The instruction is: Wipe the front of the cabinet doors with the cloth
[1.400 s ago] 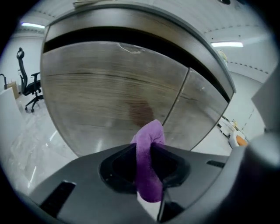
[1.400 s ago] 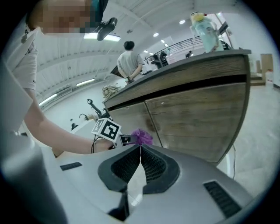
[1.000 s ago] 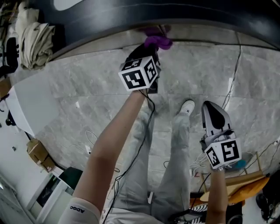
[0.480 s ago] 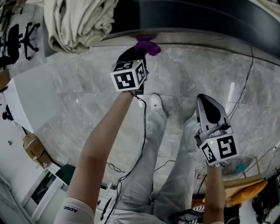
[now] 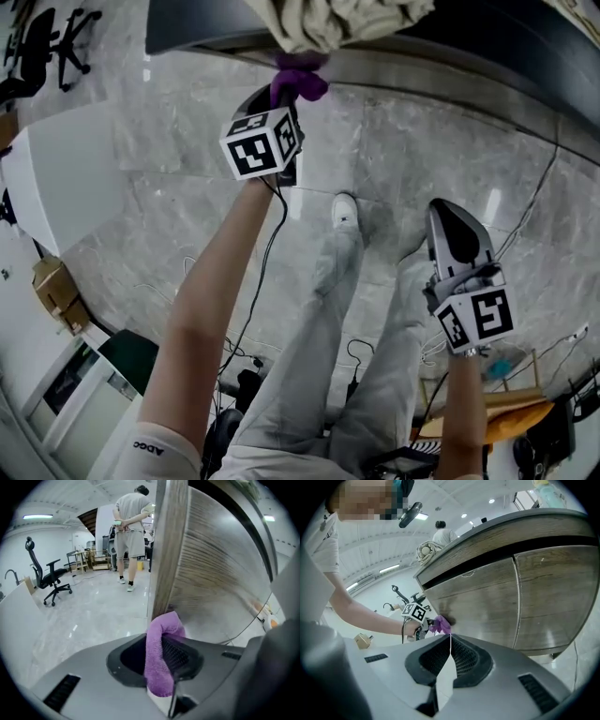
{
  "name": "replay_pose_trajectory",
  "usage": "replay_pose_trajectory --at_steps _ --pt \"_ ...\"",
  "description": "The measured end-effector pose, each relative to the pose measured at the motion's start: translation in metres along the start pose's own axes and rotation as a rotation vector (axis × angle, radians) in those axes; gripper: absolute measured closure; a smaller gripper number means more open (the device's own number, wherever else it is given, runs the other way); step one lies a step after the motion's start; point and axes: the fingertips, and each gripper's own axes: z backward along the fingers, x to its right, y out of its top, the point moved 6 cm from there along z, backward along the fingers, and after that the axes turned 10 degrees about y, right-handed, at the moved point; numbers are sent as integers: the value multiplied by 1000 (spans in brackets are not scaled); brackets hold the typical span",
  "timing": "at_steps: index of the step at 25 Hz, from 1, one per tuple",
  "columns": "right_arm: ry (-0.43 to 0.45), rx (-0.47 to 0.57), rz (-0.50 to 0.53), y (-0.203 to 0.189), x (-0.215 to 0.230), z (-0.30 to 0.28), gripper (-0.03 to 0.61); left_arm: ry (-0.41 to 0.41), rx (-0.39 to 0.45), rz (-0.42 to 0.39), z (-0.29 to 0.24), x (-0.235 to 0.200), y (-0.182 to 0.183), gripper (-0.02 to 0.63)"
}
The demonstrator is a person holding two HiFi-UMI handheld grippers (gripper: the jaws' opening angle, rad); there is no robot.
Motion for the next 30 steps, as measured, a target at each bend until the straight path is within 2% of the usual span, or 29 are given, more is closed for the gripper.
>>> replay_pose_trajectory --at_steps 5,9,15,22,26,30 --pt "15 -5 -6 -4 -2 15 552 40 -10 32 18 -12 -8 526" --pt "40 -7 1 -5 5 42 552 58 -28 23 34 15 -23 526" --pt "32 -27 15 -21 54 111 551 -28 -56 -37 33 138 -52 526" --pt "-77 -35 -25 -46 133 200 552 -158 -97 -103 12 289 -74 526" --pt "-157 4 -82 -53 158 234 552 -173 -126 -126 -12 334 -75 526" --pt "-223 25 -126 -71 174 248 552 -156 -168 -162 -36 349 -81 526"
